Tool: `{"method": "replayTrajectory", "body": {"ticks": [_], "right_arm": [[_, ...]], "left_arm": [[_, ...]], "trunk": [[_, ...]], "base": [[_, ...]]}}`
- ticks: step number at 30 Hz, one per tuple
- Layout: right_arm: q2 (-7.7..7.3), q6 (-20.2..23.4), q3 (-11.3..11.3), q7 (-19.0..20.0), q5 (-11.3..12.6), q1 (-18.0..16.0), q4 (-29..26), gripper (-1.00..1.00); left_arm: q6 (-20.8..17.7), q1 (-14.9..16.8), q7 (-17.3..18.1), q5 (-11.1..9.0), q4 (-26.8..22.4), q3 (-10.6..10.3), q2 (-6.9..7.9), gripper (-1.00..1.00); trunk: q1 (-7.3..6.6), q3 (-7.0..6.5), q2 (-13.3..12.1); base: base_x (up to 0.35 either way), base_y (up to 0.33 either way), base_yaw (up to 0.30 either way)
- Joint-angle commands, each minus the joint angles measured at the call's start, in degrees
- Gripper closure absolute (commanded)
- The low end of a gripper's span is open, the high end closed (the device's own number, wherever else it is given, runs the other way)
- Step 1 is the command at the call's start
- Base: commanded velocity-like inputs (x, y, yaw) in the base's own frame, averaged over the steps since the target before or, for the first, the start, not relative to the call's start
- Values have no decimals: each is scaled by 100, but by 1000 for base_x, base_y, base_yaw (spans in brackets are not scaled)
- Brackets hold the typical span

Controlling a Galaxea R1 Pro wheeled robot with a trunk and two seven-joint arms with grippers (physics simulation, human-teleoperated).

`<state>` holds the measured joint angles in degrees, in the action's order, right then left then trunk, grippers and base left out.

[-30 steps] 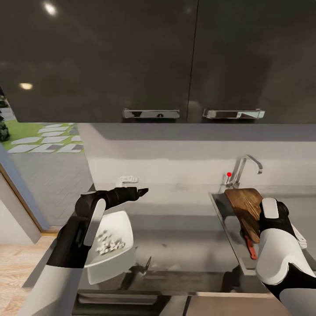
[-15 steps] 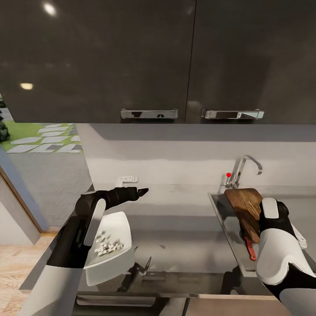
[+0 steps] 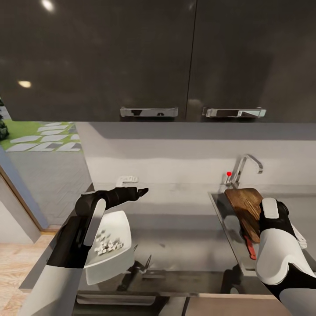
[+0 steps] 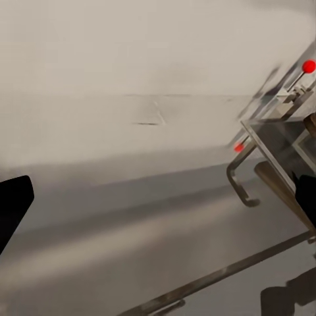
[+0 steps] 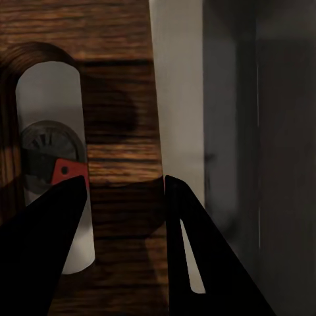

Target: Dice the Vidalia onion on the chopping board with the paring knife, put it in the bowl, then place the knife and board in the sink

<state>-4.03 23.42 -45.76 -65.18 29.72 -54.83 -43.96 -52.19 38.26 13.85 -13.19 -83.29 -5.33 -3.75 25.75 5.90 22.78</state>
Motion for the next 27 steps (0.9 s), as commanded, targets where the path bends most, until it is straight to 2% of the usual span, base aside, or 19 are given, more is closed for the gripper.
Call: {"method": "replayTrajectory", "body": {"ticks": [1, 27], "right_arm": [[-1, 49, -3, -22, 17, -7, -8, 100], [-1, 47, -3, -21, 17, -9, -7, 100]], "left_arm": [[-28, 6, 22, 9, -3, 5, -3, -100], [-28, 6, 22, 9, -3, 5, -3, -100]], "trunk": [[4, 20, 14], [4, 210, 14]], "base": [[0, 0, 0], [0, 0, 0]]}}
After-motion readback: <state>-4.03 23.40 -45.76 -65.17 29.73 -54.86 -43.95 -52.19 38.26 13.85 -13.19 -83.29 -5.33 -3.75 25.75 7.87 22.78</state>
